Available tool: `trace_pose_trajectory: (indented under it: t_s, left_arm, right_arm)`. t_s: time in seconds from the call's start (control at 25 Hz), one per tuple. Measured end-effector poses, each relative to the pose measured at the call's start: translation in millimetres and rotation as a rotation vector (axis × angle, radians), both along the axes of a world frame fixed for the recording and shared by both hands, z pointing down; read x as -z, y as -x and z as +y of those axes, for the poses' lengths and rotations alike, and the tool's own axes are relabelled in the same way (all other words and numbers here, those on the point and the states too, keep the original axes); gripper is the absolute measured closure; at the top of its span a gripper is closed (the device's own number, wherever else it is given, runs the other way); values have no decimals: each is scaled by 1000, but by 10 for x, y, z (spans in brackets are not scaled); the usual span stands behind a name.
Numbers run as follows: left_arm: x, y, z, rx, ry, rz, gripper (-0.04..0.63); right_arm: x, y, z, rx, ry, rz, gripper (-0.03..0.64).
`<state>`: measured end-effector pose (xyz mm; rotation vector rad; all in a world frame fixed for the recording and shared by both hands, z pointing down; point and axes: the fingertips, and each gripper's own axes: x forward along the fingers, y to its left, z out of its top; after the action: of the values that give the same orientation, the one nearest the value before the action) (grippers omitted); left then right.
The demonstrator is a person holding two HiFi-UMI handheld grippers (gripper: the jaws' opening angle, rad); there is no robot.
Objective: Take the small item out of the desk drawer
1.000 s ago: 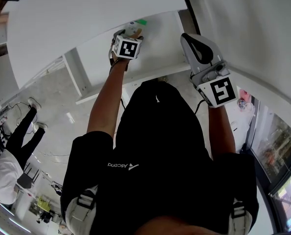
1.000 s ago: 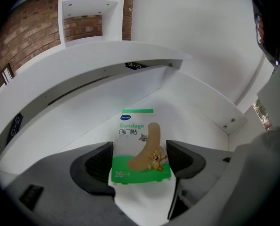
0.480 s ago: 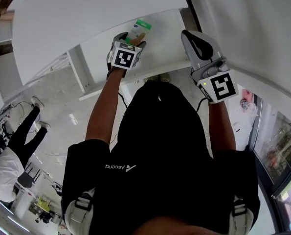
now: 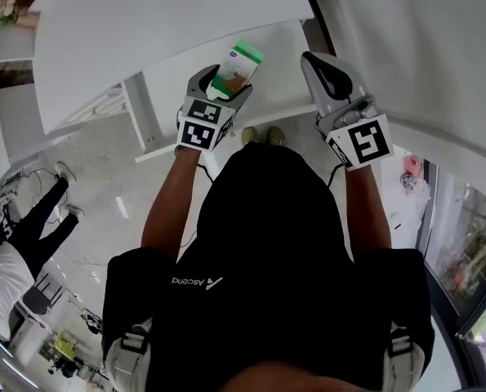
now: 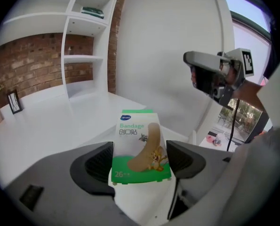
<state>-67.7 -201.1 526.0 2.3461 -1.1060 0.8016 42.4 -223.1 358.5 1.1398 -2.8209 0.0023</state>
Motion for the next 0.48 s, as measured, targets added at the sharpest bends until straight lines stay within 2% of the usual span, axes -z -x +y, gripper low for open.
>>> trace_pose_trajectory:
  t_s: [0.48]
  left_arm:
    - [1303, 24, 172, 87, -312, 144, 252]
  right_arm:
    - [361, 28, 224, 17, -58, -27, 615]
